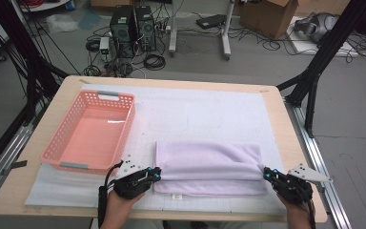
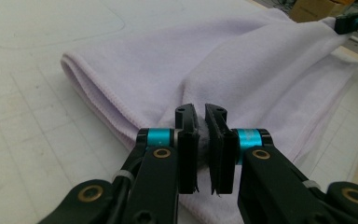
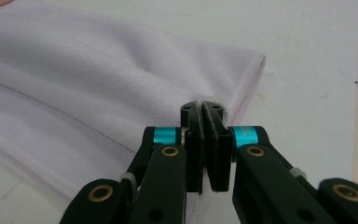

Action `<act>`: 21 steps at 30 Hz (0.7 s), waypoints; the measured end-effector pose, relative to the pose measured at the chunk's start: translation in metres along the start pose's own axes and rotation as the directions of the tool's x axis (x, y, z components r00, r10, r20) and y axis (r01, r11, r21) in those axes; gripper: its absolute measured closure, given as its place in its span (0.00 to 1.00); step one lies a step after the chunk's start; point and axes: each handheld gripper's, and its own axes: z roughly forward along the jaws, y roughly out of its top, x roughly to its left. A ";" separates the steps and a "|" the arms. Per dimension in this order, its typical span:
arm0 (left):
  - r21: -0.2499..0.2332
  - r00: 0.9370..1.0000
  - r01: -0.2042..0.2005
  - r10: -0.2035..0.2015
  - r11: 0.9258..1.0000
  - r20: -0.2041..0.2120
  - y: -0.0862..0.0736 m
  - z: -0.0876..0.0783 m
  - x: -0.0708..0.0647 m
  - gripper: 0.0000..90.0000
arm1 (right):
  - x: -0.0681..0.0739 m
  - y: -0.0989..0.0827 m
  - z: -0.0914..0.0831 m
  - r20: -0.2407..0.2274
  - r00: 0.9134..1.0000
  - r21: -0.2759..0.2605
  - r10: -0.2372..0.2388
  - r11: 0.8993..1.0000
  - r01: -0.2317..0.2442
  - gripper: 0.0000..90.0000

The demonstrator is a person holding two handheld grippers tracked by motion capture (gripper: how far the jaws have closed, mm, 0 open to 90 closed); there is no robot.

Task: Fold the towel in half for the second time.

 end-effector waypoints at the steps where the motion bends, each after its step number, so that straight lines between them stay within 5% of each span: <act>1: -0.005 1.000 0.006 -0.006 1.000 0.001 -0.001 -0.001 0.000 0.85 | 0.002 0.000 -0.001 -0.002 1.000 0.005 -0.001 1.000 0.001 0.96; 5: -0.044 0.999 0.040 -0.041 0.998 -0.011 0.001 -0.007 0.002 0.62 | 0.003 0.002 -0.008 -0.001 1.000 -0.012 0.018 1.000 -0.018 0.82; 6: -0.060 0.998 0.055 -0.056 0.997 -0.013 0.002 -0.008 0.003 0.59 | 0.002 0.007 -0.017 0.000 0.998 -0.061 0.061 0.996 -0.061 0.75; 11: -0.074 0.998 0.049 -0.052 0.996 -0.031 0.005 -0.010 0.006 0.54 | 0.003 0.017 -0.026 0.002 0.998 -0.106 0.070 0.992 -0.070 0.69; 16: -0.011 0.999 0.028 -0.028 1.000 -0.020 0.004 0.003 -0.003 0.54 | 0.015 0.016 -0.001 -0.005 1.000 -0.002 0.004 1.000 -0.004 0.67; 21: 0.023 0.999 0.018 -0.017 1.000 -0.043 0.002 0.007 -0.003 0.54 | 0.019 0.004 0.016 -0.003 0.997 0.131 -0.074 0.989 0.074 0.73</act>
